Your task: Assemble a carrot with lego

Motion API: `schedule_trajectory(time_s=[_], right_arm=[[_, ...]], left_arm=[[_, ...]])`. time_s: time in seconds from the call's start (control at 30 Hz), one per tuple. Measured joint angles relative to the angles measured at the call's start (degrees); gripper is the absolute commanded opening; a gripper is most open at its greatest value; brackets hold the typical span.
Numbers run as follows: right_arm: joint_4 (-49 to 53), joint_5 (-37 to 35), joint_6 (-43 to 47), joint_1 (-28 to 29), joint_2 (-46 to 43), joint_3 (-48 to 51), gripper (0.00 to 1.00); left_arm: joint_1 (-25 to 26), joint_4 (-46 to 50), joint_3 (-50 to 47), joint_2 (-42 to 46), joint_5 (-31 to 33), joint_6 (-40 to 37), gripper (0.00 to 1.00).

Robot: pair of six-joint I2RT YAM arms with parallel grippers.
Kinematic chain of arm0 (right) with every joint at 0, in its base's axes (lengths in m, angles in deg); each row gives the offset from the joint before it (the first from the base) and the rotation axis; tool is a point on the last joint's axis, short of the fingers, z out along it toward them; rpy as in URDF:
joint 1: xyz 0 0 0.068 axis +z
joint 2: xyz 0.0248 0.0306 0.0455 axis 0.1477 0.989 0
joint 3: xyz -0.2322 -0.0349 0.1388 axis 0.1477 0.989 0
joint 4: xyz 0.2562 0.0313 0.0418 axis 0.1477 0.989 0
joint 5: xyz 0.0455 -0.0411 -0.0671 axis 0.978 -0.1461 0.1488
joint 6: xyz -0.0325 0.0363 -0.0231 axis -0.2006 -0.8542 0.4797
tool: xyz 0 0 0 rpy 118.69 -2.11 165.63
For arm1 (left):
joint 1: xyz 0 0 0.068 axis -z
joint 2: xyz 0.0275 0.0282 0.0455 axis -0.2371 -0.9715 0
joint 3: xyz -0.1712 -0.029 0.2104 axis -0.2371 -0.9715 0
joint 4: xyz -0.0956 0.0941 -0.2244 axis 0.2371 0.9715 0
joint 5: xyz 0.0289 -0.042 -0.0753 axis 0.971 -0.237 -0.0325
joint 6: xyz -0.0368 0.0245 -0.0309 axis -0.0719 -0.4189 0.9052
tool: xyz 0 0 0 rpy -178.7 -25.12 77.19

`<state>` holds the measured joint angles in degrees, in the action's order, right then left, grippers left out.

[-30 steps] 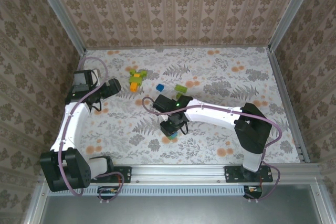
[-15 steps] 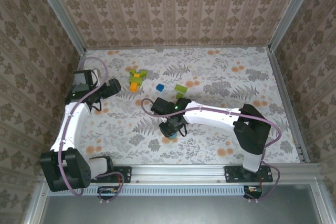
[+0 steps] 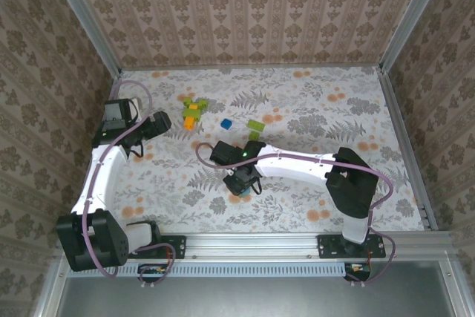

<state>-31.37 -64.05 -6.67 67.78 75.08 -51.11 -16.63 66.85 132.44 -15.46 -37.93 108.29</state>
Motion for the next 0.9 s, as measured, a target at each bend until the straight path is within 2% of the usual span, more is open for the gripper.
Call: schedule_trajectory(time_s=[0.17,0.4,0.67,0.9], right_arm=[[-0.9,0.1,3.1,0.1,-0.7,0.7,0.32],[-0.2,0.1,13.1,0.9,-1.2,-0.1,0.33],[7.3,2.4,25.6,1.5,-1.1,-1.6,0.35],[10.5,2.4,30.1,1.5,0.3,-3.7,0.33]], left_arm=[[0.0,0.0,0.0,0.0,0.0,0.0,1.0],[0.0,0.0,0.0,0.0,0.0,0.0,1.0],[0.0,0.0,0.0,0.0,0.0,0.0,1.0],[0.0,0.0,0.0,0.0,0.0,0.0,1.0]])
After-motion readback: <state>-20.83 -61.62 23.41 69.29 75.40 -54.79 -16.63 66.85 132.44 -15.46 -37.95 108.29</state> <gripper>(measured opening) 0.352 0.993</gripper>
